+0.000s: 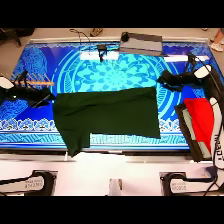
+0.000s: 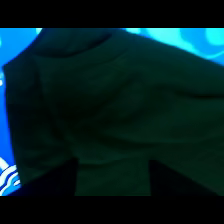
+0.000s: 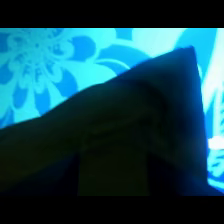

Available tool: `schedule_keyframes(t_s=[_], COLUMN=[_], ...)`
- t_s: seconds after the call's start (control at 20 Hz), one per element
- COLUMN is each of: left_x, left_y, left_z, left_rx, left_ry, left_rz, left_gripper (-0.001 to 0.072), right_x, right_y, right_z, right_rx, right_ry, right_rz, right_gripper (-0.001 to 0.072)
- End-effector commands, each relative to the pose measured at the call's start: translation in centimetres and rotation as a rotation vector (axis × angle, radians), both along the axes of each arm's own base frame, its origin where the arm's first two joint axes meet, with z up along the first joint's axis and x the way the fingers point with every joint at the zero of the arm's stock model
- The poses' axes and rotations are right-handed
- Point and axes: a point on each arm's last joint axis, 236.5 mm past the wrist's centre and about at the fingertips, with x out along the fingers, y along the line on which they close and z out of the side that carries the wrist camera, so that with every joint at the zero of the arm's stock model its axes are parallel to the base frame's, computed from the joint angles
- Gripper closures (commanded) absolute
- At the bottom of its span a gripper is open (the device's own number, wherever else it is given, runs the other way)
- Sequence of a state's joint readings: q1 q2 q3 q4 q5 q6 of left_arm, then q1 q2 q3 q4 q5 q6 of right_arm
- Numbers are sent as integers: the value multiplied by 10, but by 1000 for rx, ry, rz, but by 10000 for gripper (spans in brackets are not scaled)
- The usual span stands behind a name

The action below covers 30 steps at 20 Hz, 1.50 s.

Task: Fold the shirts.

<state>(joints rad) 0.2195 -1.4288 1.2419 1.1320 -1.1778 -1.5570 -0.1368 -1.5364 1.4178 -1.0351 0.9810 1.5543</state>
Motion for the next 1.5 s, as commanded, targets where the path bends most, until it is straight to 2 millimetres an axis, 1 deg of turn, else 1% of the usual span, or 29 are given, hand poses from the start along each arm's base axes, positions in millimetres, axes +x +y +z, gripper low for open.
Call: schedule_keyframes(t_s=[0.0, 0.05, 0.1, 0.15, 0.25, 0.3, 0.4, 0.5, 0.6, 0.8, 0.9, 0.95, 1.05, 1.1, 1.2, 1.25, 1.35, 1.45], left_x=[-80, -92, -100, -105, -116, -121, -124, -123, -119, -113, -107, -103, -99, -97, -95, -96, -99, -103], left_y=[52, 59, 58, 51, 28, 21, 11, 1, -6, -8, -8, -9, -16, -18, -20, -20, -22, -25], left_z=[-25, -26, -29, -34, -50, -60, -77, -87, -94, -106, -110, -111, -114, -115, -115, -114, -111, -106], left_rx=[119, 103, 55, -7, -126, -144, -152, -155, -151, -135, -118, -109, -95, -89, -84, -85, -91, -92], left_ry=[304, 325, 329, 326, 347, 356, 352, 339, 320, 312, 290, 278, 265, 258, 251, 252, 260, 252], left_rz=[-74, -60, -35, -19, -5, 7, 25, 29, 28, 30, 34, 31, 12, 5, 0, -2, -12, -61], left_gripper=[196, 231, 247, 247, 246, 246, 246, 246, 246, 245, 246, 247, 259, 371, 628, 671, 671, 671], right_x=[-62, -84, -99, -111, -131, -140, -156, -168, -175, -184, -191, -195, -206, -213, -227, -232, -244, -245], right_y=[-66, -88, -94, -93, -86, -82, -72, -69, -66, -63, -60, -59, -55, -52, -45, -43, -37, -22], right_z=[-23, -26, -26, -26, -32, -36, -46, -52, -57, -61, -65, -68, -80, -87, -102, -110, -126, -134], right_rx=[-204, -203, -161, -121, -108, -103, -75, -69, -63, -52, -47, -40, -26, -16, 5, 13, 24, 87], right_ry=[233, 311, 352, 369, 384, 400, 434, 459, 475, 506, 526, 541, 575, 595, 633, 641, 656, 634], right_rz=[36, -3, -16, -15, 9, 16, 30, 40, 43, 55, 74, 77, 79, 81, 77, 77, 80, 74], right_gripper=[289, 290, 291, 291, 291, 292, 292, 292, 292, 288, 277, 255, 238, 217, 217, 217, 217, 218])
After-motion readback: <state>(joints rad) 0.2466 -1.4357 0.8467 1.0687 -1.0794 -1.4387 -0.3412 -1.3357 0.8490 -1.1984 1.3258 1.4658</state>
